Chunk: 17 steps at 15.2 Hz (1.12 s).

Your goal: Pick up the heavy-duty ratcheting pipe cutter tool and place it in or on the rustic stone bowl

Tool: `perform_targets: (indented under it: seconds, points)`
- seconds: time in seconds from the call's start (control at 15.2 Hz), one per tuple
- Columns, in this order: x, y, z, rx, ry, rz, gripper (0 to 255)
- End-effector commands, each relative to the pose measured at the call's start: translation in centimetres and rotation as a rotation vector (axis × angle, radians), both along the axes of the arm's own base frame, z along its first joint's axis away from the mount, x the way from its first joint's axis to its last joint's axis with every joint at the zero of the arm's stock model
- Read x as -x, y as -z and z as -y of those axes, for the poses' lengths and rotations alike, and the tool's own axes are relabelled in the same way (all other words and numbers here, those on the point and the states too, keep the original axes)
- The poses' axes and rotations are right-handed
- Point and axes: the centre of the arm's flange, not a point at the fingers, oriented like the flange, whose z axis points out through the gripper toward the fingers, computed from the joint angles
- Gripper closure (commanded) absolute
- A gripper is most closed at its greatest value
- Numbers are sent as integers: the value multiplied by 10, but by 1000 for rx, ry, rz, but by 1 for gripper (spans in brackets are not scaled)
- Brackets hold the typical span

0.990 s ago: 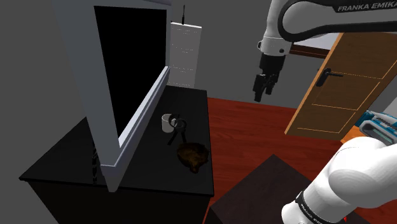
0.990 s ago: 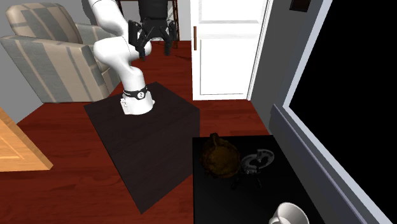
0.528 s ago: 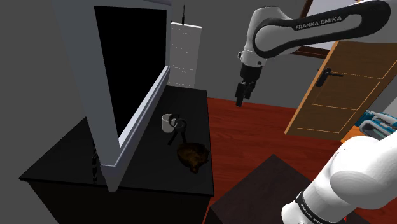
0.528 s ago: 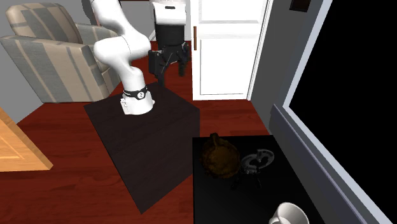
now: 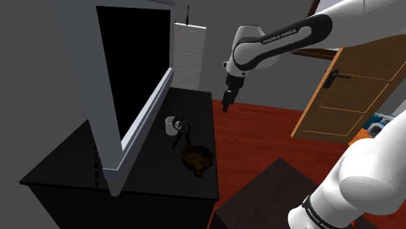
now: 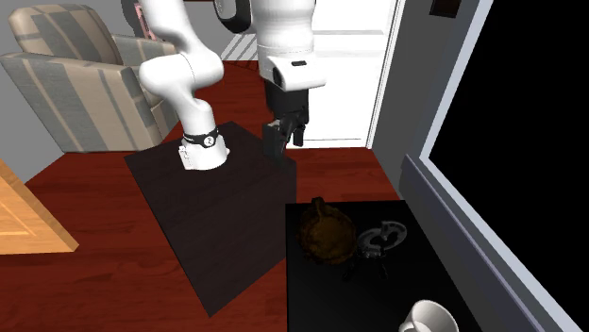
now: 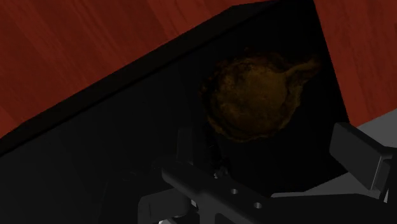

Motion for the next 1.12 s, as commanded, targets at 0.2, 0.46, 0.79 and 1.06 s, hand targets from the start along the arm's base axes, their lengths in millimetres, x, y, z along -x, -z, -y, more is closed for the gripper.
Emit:
perform_targets:
  seconds: [0.2,0.46,0.79,1.06]
  points:
    - [-50,35,-14,-37,-101,29,0]
    - [-88,61,-30,-66,-181,52,0]
    - [-135,92,-55,-104,-280,79,0]
    - [-171,115,-80,-133,-360,102,0]
